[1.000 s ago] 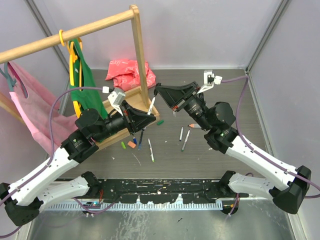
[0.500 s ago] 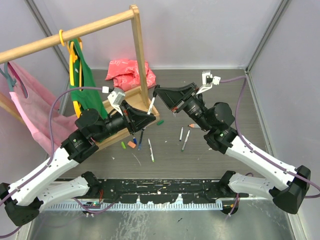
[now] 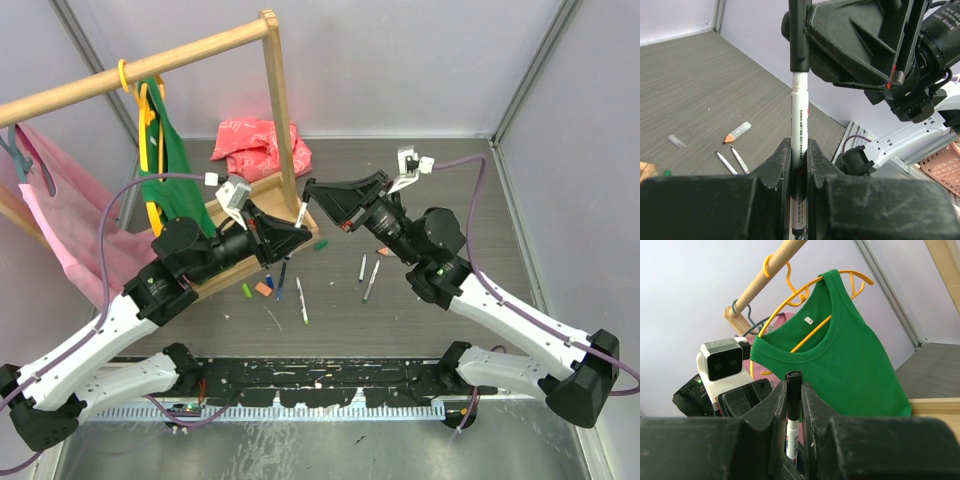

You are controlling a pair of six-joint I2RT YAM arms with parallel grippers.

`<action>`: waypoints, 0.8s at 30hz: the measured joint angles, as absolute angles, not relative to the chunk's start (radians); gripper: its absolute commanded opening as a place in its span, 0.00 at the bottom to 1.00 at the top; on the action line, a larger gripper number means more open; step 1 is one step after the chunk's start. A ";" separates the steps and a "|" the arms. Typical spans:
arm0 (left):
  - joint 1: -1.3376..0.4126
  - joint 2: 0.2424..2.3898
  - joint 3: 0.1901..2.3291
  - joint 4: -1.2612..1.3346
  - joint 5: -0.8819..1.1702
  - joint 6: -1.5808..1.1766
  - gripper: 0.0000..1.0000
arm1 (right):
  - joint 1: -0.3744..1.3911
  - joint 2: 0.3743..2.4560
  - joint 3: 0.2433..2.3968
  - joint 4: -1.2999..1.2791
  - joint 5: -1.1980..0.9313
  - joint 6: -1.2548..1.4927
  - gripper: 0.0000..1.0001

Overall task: Insert the pens into the pen caps
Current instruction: Insert the pen cap onto the pen.

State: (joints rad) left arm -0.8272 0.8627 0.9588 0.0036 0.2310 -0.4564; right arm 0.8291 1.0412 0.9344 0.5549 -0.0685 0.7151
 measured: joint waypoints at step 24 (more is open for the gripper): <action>-0.831 0.875 0.959 0.044 0.179 -0.461 0.00 | 0.823 1.042 0.880 0.587 -0.123 0.728 0.46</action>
